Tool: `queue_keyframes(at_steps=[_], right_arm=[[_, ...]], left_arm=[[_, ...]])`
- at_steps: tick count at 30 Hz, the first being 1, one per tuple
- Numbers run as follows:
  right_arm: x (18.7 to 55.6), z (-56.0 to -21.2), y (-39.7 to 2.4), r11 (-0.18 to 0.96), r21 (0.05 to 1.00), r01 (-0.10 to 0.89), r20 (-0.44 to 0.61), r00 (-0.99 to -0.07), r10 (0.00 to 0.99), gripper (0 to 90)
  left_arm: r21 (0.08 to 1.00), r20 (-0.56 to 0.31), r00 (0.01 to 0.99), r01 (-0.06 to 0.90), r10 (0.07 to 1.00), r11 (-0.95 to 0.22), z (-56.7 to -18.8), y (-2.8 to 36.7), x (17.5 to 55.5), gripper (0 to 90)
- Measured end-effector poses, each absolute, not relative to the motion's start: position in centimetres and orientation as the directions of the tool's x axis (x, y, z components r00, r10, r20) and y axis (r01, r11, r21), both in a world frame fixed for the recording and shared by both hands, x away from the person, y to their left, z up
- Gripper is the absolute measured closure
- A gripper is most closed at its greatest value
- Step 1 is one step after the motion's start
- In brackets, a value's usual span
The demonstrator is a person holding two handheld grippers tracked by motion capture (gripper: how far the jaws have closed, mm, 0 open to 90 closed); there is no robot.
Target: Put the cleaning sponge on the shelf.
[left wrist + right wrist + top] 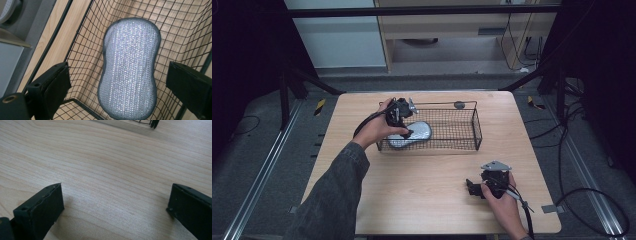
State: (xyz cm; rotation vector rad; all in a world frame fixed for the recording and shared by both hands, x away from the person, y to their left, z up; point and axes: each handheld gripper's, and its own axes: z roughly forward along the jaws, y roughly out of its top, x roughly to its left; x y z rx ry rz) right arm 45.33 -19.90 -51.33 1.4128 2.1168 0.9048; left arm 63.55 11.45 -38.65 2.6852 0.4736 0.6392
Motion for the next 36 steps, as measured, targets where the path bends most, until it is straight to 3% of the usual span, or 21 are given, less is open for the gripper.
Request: queue_keyframes(at_steps=[18, 36], right_arm=[[45.3, -51.3, -19.9, 0.257, 0.721, 0.643, 0.010, -0.381, 0.924, 0.4], [45.3, -51.3, -19.9, 0.265, 0.723, 0.638, 0.001, -0.384, 0.923, 0.4]], left_arm=[[0.484, 0.310, 0.822, 0.297, 0.479, -0.823, -38.0, 11.6, 61.2, 4.4], [0.564, 0.280, 0.791, 0.323, 0.544, -0.760, -37.9, 12.4, 56.4, 4.1]])
